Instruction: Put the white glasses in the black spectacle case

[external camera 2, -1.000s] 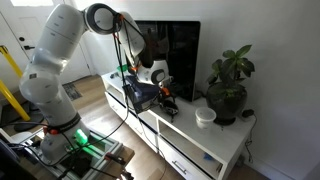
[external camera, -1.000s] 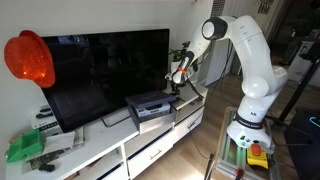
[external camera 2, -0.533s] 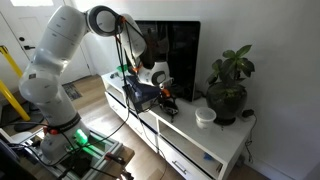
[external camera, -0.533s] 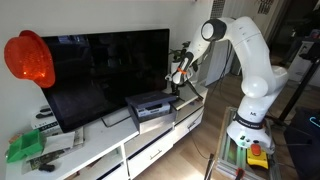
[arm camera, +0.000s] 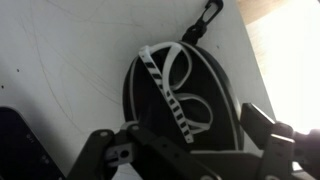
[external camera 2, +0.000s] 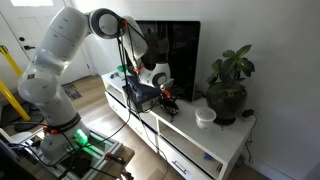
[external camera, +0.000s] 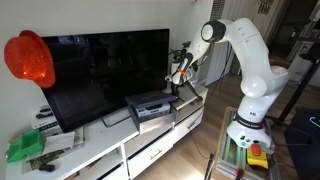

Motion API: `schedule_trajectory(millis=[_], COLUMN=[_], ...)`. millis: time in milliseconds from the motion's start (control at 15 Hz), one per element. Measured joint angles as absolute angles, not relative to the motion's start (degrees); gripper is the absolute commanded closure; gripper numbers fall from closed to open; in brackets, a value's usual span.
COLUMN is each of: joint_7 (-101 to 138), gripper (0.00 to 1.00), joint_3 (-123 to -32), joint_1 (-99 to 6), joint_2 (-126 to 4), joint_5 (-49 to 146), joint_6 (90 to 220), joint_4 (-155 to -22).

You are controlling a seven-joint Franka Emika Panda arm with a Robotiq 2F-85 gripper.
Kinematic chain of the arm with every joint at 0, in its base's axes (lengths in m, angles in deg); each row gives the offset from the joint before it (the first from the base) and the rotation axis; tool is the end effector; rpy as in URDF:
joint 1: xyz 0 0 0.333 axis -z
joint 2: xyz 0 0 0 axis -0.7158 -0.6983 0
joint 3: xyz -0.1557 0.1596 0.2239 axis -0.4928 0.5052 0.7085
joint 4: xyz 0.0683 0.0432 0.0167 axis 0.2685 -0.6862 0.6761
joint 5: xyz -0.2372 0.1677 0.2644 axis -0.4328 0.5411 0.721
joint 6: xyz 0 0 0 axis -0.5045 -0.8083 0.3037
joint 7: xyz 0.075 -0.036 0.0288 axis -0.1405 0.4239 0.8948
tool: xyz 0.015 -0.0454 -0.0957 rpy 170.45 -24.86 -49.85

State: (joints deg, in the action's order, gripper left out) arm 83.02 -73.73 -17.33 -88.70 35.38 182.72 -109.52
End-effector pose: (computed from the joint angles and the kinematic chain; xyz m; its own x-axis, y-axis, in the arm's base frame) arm 0.5296 -0.2751 0.0806 0.6930 0.7182 -0.0631 0.7200 -0.6850 0.1115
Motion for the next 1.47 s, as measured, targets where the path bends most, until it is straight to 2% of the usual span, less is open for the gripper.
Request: schedule_trajectory(millis=[200,333,400,667,1133,1200,1467], joint_7=[83.25,83.30,83.31,83.51,83.61,83.61,83.61], gripper=[0.00,0.04,0.18,0.49,0.96,1.00,0.99], joint_3=[-73.70,-73.70,-73.70,-73.74,-73.88,-73.98,-74.53], joint_1=[-17.30,-17.30,-17.31,-17.40,-18.12,-18.29,-18.99], joint_2=[-88.88,-88.81,-88.72,-88.42,-88.41,-88.41,-88.53], joint_5=[35.43,35.43,35.43,35.43,35.43,35.43,35.41], joint_6=[182.73,183.07,183.29,183.33,183.32,183.32,183.32], joint_4=[-109.46,-109.35,-109.27,-109.27,-109.73,-109.79,-110.14])
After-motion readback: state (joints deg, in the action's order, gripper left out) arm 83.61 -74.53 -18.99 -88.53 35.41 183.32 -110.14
